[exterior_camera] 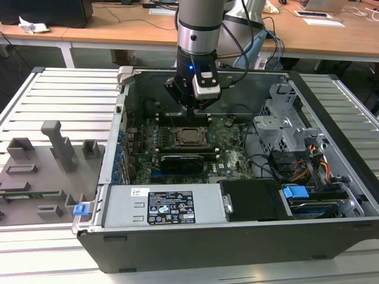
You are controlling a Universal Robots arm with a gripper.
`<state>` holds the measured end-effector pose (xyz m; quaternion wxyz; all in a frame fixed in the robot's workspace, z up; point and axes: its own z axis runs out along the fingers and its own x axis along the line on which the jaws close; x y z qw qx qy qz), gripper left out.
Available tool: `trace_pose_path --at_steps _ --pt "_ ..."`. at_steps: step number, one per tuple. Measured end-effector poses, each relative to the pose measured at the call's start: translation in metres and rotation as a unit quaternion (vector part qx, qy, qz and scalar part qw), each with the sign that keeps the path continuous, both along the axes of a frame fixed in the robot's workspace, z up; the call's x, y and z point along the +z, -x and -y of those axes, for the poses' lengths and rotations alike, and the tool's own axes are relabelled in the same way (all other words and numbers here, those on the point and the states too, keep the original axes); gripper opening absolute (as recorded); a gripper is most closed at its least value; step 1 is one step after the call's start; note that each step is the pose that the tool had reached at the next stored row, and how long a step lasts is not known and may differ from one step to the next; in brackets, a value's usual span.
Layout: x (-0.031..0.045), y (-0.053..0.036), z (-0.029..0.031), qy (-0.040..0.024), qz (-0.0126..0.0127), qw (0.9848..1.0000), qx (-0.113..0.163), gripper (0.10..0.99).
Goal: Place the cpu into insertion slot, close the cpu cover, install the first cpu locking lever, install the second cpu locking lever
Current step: 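Install the first cpu locking lever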
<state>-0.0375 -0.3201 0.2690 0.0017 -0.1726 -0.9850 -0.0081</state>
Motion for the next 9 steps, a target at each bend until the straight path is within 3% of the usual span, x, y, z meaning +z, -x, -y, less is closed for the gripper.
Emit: trace_pose_path --at_steps 9 --pt "0.0000 0.0000 0.0000 -0.0003 0.0000 0.9994 0.035 0.106"
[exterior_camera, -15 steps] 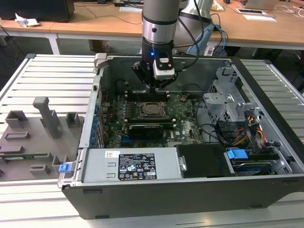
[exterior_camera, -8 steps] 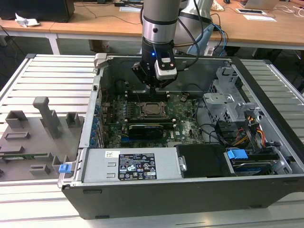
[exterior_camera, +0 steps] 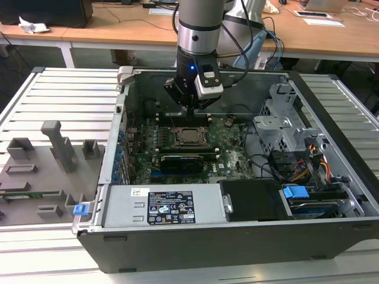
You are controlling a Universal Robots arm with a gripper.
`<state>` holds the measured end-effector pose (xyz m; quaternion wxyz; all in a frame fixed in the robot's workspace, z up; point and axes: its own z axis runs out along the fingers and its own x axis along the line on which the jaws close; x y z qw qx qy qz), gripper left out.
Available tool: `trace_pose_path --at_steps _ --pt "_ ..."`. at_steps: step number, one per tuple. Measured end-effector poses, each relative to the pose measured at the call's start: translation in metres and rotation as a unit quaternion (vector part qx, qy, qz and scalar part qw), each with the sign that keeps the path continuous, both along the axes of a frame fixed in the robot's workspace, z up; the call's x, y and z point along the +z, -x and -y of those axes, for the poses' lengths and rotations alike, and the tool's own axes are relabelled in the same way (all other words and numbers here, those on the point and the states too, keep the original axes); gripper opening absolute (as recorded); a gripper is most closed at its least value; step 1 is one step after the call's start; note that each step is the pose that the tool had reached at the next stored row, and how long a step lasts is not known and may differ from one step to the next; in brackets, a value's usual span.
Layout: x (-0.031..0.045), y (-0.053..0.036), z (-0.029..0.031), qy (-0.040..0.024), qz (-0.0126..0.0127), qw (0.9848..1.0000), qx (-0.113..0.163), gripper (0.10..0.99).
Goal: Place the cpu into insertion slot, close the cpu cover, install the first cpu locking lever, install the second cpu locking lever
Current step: 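Install the first cpu locking lever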
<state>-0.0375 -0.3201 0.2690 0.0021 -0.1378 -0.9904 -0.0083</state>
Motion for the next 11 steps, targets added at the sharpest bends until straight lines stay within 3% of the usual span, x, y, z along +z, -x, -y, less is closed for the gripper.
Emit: trace_pose_path --at_steps 11 --pt "0.0000 0.0000 0.0000 -0.0002 0.0000 0.9992 0.039 0.106"
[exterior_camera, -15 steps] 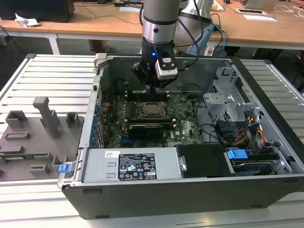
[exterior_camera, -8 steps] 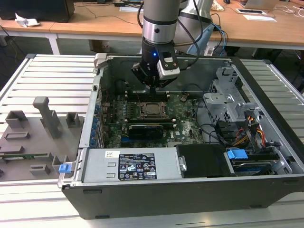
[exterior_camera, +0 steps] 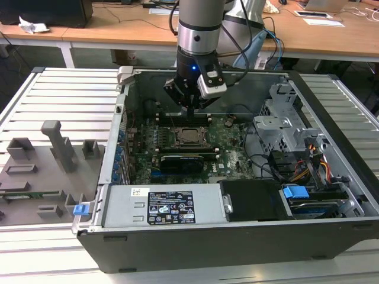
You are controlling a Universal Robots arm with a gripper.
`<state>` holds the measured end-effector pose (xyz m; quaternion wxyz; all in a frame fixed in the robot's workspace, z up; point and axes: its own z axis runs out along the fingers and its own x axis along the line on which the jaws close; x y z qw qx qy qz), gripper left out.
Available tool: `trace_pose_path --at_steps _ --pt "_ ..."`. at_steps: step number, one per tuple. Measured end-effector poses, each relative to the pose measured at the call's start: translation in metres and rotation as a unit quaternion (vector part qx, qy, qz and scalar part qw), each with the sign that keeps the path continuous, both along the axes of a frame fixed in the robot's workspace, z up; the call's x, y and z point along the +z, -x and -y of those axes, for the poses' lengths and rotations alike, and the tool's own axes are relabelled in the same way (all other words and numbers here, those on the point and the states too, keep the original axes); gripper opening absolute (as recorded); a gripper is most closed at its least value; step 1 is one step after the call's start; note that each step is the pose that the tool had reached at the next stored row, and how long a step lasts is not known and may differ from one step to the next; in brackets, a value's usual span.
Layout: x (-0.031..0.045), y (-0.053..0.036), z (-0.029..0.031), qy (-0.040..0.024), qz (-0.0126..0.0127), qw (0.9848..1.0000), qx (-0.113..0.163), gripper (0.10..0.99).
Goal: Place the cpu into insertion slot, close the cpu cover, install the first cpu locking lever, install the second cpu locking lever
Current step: 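Install the first cpu locking lever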
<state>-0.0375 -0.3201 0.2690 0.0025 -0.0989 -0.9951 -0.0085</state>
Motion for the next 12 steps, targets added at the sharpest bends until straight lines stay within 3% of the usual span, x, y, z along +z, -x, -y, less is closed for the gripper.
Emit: trace_pose_path --at_steps 7,12 --pt "0.0000 0.0000 0.0000 0.0000 0.0000 0.9996 0.028 0.106" --pt "0.0000 0.0000 0.0000 -0.0001 0.0000 0.9985 0.055 0.106"
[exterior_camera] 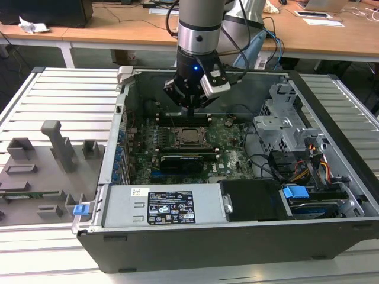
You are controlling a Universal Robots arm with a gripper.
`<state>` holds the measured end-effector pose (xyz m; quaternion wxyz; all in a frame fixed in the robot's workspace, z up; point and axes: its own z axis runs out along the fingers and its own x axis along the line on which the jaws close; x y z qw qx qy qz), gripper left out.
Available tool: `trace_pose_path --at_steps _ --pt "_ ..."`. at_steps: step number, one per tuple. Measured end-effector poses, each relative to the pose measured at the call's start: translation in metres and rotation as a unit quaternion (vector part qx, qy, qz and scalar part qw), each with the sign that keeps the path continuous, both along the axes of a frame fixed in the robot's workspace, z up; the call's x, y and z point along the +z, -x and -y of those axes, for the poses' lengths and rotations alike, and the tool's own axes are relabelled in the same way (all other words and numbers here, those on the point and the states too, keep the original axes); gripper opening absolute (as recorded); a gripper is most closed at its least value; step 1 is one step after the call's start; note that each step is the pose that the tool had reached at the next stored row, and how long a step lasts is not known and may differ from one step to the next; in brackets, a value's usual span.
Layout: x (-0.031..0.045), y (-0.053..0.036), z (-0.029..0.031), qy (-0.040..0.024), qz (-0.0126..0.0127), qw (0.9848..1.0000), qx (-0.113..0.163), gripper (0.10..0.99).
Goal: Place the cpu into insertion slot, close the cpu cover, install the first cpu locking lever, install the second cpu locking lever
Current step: 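Install the first cpu locking lever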
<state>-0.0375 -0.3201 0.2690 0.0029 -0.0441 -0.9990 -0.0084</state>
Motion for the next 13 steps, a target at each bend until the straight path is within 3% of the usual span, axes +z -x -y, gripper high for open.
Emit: trace_pose_path --at_steps 6,11,13 --pt "0.0000 0.0000 0.0000 -0.0002 0.0000 0.9990 0.045 0.106" --pt "0.0000 0.0000 0.0000 -0.0022 0.0001 0.9954 0.096 0.106" --pt "0.0000 0.0000 0.0000 -0.0044 0.0003 0.9931 0.118 0.106"
